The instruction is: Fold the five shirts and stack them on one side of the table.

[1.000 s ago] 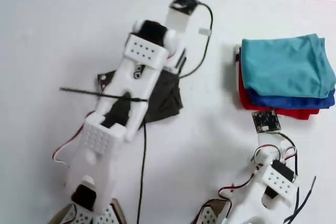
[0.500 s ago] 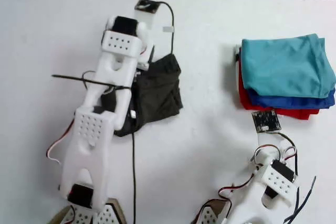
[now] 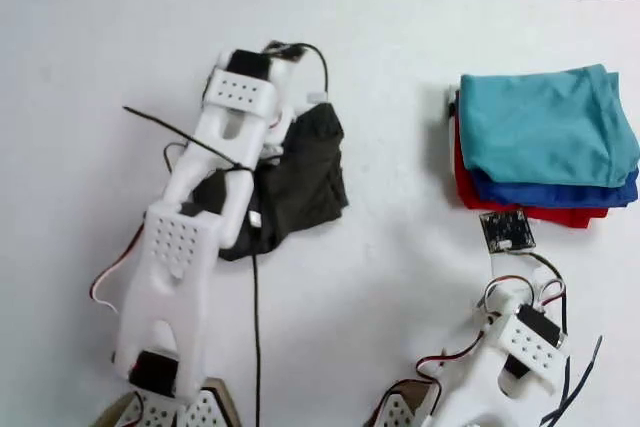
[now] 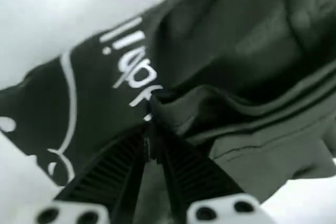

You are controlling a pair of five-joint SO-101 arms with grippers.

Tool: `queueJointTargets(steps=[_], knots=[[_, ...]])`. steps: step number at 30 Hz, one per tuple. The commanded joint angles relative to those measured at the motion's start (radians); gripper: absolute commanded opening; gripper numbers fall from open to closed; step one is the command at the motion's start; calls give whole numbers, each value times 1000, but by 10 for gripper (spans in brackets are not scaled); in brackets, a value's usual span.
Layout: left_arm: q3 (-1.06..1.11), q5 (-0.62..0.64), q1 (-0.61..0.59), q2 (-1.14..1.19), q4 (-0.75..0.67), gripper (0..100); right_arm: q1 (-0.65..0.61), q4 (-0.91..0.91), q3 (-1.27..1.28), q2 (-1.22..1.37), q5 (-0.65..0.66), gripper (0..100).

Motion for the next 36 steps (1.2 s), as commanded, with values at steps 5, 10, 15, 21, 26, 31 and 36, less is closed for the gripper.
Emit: queueJointTargets(steps=[5,10,15,21,26,31,36], knots=[[2,5,126,-26,15,28,5,-18,2,-18,-6,98],[2,5,213,-31,17,27,5,-19,2,-18,-6,98],[12,2,276,-146,17,27,5,-25,2,-18,-6,98],[136,-17,331,-233,17,27,5,-25,2,-18,-6,98],[254,-35,344,-253,15,27,5,-25,2,-18,-6,98],[202,-37,301,-328,14,27,5,-25,2,-18,-6,98],[177,-38,241,-365,-8,27,5,-25,2,-18,-6,98]])
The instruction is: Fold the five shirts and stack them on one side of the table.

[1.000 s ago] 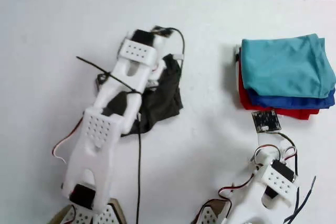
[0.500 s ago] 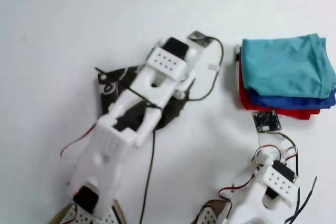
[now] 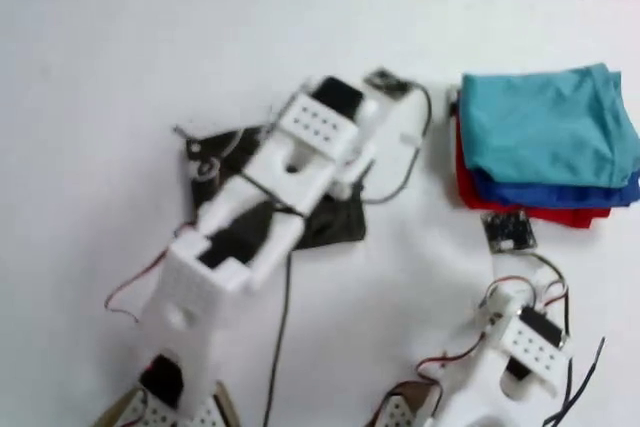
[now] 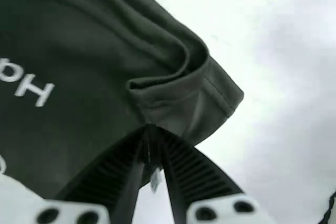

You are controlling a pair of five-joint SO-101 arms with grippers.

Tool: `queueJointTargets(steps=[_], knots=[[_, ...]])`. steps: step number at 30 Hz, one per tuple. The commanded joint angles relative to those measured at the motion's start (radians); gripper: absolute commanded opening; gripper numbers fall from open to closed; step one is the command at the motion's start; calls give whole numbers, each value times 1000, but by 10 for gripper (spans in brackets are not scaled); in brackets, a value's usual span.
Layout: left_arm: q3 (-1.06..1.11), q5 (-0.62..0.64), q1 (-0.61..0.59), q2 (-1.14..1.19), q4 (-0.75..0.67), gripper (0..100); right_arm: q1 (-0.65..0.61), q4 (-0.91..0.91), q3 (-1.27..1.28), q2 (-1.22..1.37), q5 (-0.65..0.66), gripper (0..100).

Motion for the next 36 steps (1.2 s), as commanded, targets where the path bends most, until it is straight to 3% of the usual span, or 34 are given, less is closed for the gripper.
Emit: queueJointTargets(steps=[1,8,17,23,28,36], knots=[[-30,-8,-52,-54,-15,27,5,-21,2,-18,-6,98],[7,-6,-29,83,-80,27,5,-21,2,-18,-6,98],[-64,-5,112,98,12,27,5,-24,2,-18,-6,98],[-111,-5,124,51,14,27,5,-24,2,-18,-6,98],[-174,-8,23,-15,-32,27,5,-24,2,-18,-6,98],[-153,-6,-209,64,-336,27,5,-24,2,-18,-6,98]])
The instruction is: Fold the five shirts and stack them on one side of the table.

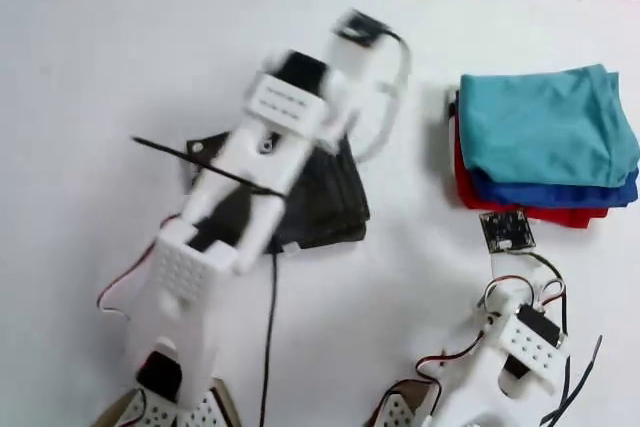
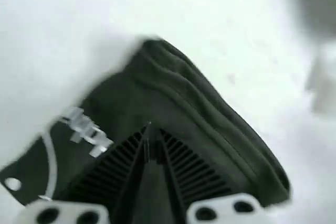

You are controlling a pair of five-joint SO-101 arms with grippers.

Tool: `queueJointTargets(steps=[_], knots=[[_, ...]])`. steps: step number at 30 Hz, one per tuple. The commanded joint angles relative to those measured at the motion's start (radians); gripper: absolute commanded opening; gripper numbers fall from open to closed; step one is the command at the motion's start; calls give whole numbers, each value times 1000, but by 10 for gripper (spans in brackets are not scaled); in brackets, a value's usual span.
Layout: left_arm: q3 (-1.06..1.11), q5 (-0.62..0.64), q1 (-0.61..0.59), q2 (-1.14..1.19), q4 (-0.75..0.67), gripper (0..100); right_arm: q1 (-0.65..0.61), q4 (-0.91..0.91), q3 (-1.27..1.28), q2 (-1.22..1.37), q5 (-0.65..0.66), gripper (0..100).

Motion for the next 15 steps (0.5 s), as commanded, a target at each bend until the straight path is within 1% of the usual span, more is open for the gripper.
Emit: queueJointTargets(steps=[1,5,8,11,15], knots=[[-8,-8,-72,21,-103,27,5,-24,2,-18,-6,98],[-8,-11,-83,94,-195,27,5,-24,2,-18,-6,98],[-8,-63,-68,146,-235,27,5,-24,2,-18,-8,98],[-8,-72,-71,207,-270,27,5,-27,2,-18,-37,98],[-8,-98,-104,287,-328,27,5,-27,2,-18,-41,98]])
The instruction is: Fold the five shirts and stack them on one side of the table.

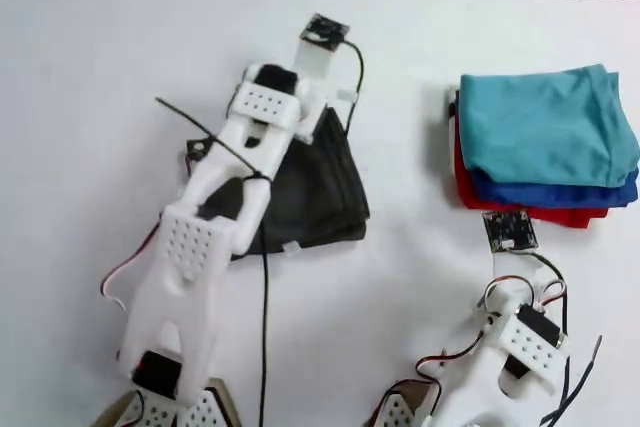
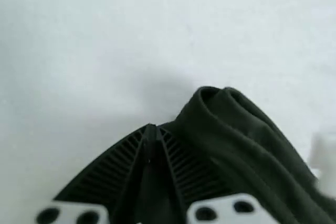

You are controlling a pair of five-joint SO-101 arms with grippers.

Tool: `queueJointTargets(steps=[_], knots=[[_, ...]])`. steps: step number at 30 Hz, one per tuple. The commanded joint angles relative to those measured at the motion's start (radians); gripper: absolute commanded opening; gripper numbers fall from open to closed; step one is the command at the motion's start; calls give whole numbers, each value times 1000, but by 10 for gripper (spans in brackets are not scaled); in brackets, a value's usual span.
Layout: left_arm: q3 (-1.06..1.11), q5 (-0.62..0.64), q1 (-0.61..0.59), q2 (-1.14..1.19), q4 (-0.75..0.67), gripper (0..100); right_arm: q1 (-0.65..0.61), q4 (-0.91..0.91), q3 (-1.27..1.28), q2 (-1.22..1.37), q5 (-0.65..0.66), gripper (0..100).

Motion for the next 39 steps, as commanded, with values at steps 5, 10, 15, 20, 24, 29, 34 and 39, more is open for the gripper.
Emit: queueJointTargets(steps=[5,10,15,20,24,29,34,39], knots=[[-10,-28,-97,12,-25,27,5,-24,2,-18,-9,98],[-10,20,-118,-78,38,27,5,-24,2,-18,-11,98],[-8,23,-140,-161,129,27,5,-24,2,-18,-12,98],[1,-2,-204,-170,235,27,5,-24,2,-18,-12,98],[51,-77,-224,-158,275,27,5,-24,2,-18,-12,98],[64,-78,-305,-103,201,27,5,-24,2,-18,-12,98],[62,-72,-361,-75,167,27,5,-24,2,-18,-14,98],[62,-71,-361,-152,213,27,5,-24,2,-18,-14,98]])
